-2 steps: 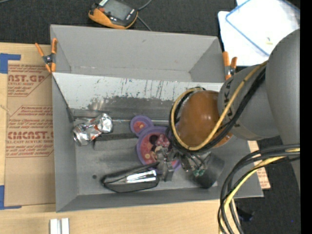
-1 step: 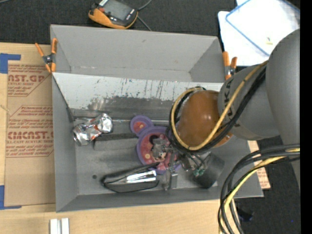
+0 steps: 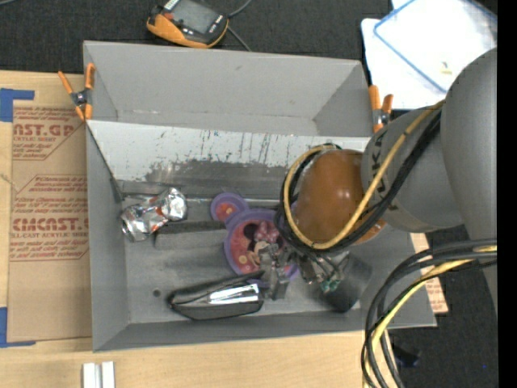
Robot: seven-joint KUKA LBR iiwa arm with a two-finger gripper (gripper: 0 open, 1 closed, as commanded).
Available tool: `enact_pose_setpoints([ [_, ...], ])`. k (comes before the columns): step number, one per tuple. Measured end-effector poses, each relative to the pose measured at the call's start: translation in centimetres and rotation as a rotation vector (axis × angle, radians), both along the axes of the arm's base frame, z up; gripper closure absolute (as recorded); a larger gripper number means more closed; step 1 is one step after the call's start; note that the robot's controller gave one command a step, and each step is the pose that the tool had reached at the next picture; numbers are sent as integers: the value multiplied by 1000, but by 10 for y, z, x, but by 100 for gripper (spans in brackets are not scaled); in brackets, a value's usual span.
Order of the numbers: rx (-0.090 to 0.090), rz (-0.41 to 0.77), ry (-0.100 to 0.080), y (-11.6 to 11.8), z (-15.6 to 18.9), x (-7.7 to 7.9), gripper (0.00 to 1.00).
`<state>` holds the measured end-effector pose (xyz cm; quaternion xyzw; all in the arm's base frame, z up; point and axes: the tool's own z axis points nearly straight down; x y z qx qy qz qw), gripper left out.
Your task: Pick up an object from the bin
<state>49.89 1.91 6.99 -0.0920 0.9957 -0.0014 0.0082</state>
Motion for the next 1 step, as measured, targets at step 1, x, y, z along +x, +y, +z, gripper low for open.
enact_pose_setpoints([
  [1, 0, 0, 0, 0, 0, 0, 100],
])
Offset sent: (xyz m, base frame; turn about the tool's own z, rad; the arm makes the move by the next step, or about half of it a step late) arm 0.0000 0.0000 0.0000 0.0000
